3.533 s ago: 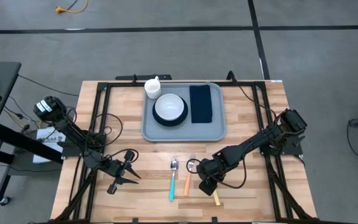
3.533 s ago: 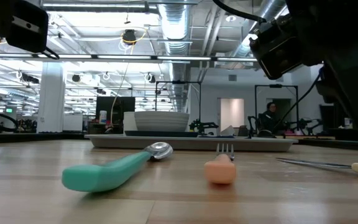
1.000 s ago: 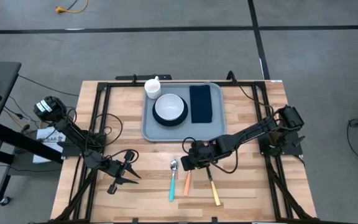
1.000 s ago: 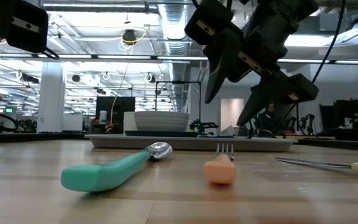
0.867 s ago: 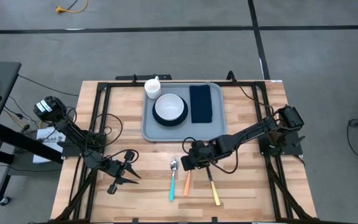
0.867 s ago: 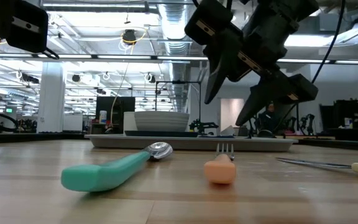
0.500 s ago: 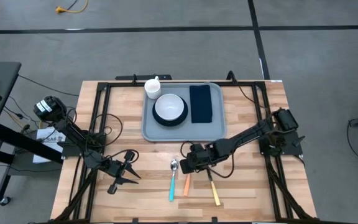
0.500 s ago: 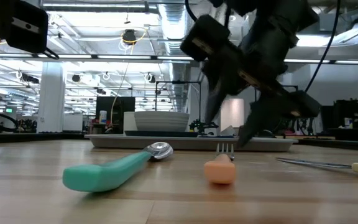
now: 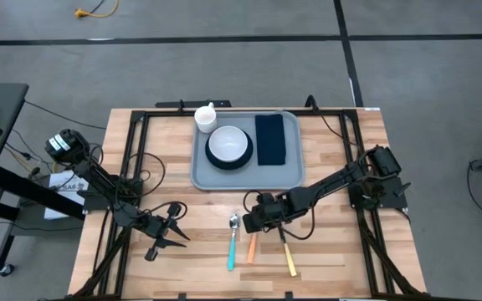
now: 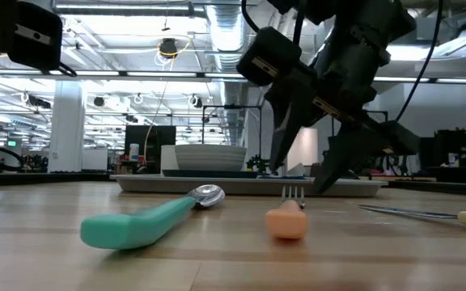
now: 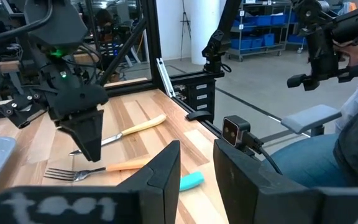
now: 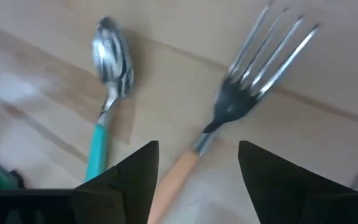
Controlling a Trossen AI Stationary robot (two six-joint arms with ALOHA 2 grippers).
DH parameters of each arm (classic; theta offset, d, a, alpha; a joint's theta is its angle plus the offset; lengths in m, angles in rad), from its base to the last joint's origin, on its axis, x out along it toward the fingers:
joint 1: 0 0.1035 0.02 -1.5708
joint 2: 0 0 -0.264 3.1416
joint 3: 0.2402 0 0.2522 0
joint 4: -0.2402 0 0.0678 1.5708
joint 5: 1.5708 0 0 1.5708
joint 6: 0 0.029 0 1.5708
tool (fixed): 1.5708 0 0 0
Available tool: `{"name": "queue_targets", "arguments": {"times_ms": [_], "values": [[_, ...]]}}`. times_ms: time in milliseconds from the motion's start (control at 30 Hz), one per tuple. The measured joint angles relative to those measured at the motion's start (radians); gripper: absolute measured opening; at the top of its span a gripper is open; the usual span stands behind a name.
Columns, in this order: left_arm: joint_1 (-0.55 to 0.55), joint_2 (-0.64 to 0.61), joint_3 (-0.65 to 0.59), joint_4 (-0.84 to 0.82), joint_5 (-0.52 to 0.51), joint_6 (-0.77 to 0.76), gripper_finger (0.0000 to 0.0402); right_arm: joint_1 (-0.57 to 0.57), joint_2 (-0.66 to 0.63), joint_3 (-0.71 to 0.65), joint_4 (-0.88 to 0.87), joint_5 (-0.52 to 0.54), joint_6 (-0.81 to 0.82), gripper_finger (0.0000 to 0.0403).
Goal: Set up tray
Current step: Put the orange fork on the blue napkin to the right of the green plate
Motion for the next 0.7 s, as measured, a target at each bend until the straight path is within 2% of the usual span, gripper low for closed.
{"name": "queue_targets", "arguments": {"times_ms": [467,567,700], "values": [[0.000,0.000,0.000,0.000,0.000,-0.002,0.0087,0.000,0.001,0.000,-0.026,0.025,0.009,0.0214],[0.000,0.000,0.000,0.000,0.000,-0.002,0.0087,0.000,0.034,0.001,-0.010,0.025,0.025,0.0214],[0.000,0.000,0.000,0.000,0.002,-0.002,0.0087,-0.001,0.083,0.007,0.055,-0.037,0.033,0.0214]]}}
